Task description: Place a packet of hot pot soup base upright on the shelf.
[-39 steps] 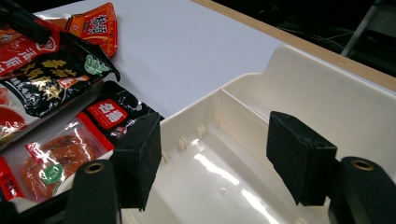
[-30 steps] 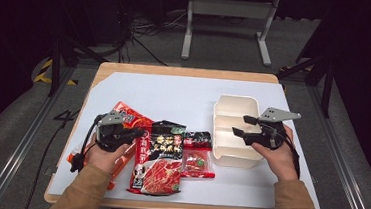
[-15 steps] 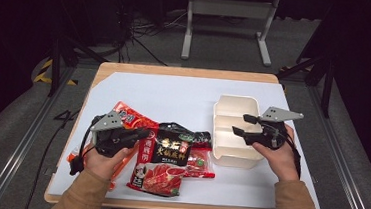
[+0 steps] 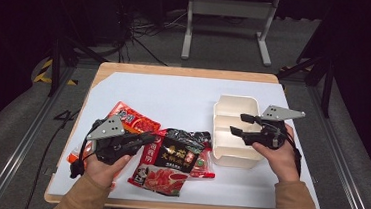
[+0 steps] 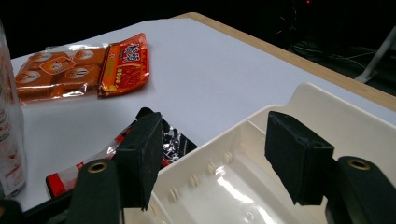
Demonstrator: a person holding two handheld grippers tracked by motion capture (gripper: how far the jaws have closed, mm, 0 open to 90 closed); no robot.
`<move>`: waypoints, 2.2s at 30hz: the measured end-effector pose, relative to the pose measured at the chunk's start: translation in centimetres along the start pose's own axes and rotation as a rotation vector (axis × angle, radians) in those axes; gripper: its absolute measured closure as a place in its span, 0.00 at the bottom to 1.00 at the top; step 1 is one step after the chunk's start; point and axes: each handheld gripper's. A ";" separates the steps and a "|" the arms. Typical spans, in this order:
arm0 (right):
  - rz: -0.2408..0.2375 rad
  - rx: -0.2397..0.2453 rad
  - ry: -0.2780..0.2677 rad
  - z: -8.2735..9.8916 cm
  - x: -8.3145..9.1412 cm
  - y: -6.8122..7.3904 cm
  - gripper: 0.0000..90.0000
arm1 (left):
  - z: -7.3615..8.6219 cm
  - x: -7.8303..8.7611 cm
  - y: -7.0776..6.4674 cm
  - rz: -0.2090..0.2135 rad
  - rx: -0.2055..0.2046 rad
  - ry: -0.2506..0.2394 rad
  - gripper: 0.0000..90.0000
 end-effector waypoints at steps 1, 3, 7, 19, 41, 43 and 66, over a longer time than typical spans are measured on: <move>-0.002 0.001 -0.001 0.0 0.0 0.1 0.41 | -0.1 0.1 -0.1 0.004 -0.002 -0.005 0.96; -0.007 0.004 0.000 -0.1 0.0 0.1 0.42 | -0.3 0.3 -0.5 0.005 -0.018 -0.015 0.96; -0.035 -0.006 -0.016 -0.3 0.1 0.3 0.42 | -0.5 0.4 -0.9 0.013 -0.029 -0.023 0.96; -0.073 0.015 -0.043 -1.3 0.3 1.5 0.41 | -0.7 1.1 -0.9 -0.015 -0.007 -0.066 0.97; -0.224 0.071 -0.093 -4.3 0.4 6.3 0.37 | -0.5 1.0 -0.4 -0.066 0.031 -0.098 0.96; -0.236 0.079 -0.089 -4.5 0.1 6.8 0.36 | -0.5 1.0 -0.4 -0.065 0.033 -0.098 0.96; -0.346 0.094 -0.021 -4.7 -3.4 10.1 0.48 | -0.7 0.8 -1.1 -0.017 0.017 -0.123 0.96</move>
Point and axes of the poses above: each handheld gripper's, and its own axes: x roughly backward along the jaws, z roughly out of its underside, y roughly to its left, and after that the axes turned 5 degrees about y, right-handed
